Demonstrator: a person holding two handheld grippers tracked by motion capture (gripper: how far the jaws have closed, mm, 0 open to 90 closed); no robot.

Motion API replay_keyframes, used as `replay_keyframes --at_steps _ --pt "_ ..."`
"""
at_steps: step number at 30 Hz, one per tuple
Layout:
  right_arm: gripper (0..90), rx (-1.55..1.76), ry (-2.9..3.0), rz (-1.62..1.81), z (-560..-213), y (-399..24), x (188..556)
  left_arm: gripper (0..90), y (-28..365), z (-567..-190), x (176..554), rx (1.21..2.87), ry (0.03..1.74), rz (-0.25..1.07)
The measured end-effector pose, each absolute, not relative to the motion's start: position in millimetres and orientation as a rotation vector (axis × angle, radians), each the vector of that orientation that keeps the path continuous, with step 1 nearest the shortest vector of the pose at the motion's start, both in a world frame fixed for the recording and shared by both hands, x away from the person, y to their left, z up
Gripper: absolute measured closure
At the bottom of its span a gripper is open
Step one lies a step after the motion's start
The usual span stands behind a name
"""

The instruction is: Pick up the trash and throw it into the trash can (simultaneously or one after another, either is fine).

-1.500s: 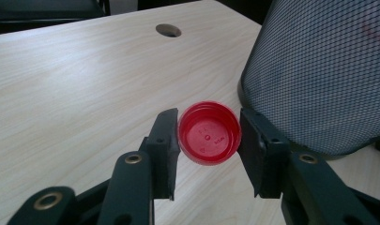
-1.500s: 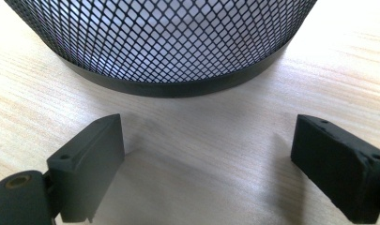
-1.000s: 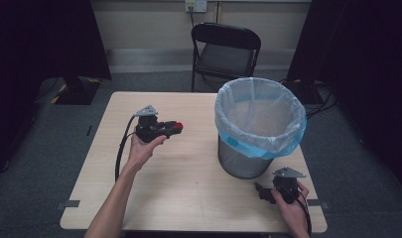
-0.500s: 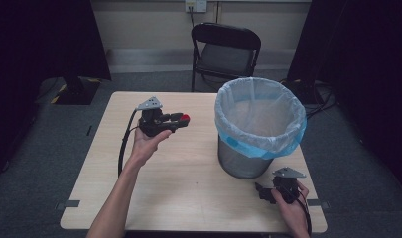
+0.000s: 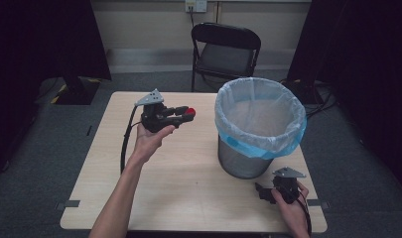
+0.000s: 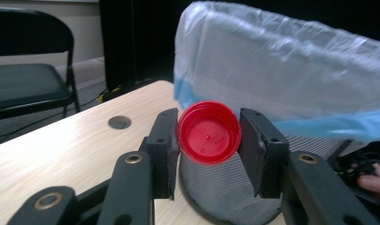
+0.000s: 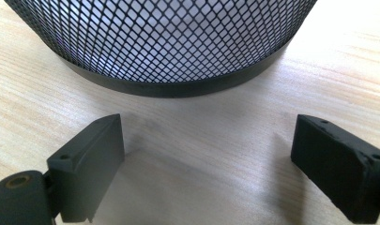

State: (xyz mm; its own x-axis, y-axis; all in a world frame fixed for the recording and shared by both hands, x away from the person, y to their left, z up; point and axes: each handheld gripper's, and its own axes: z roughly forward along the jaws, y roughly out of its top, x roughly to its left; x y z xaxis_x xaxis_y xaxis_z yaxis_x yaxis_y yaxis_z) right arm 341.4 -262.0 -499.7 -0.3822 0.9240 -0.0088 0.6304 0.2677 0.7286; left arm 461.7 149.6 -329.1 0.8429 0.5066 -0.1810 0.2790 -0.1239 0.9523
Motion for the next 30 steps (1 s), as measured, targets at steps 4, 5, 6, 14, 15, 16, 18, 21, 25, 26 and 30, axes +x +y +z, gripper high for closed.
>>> replay_keyframes --at_steps 4,5,6,14,15,16,18,21,25,26,30 --pt "9.2 1.402 2.109 0.905 -500 -262 341 59.3 147 -315 457 1.670 0.588 0.215" --pt "9.2 1.402 2.109 0.905 -500 -262 341 59.3 147 -315 457 1.670 0.588 0.215" --pt "9.2 1.404 2.109 0.905 -500 -262 341 59.3 146 -312 457 1.665 0.584 0.217" --pt "9.2 1.404 2.108 0.904 -500 -262 341 59.3 137 -297 455 1.651 0.545 0.206" --pt "9.2 1.404 2.109 0.904 -500 -262 341 59.3 136 -293 455 1.649 0.532 0.207" --pt "9.2 1.404 2.108 0.905 -500 -262 341 59.3 134 -291 454 1.642 0.530 0.206" --pt "9.2 1.403 2.109 0.904 -500 -262 341 59.3 132 -287 454 1.641 0.518 0.205" --pt "9.2 1.404 2.108 0.904 -500 -262 341 59.3 128 -279 453 1.644 0.498 0.214" --pt "9.2 1.401 2.109 0.904 -500 -262 341 59.3 124 -269 452 1.637 0.481 0.217" --pt "9.2 1.401 2.109 0.904 -500 -262 341 59.3 124 -269 452 1.637 0.481 0.217" --pt "9.2 1.404 2.108 0.904 -500 -262 341 59.3 119 -260 451 1.636 0.461 0.217"
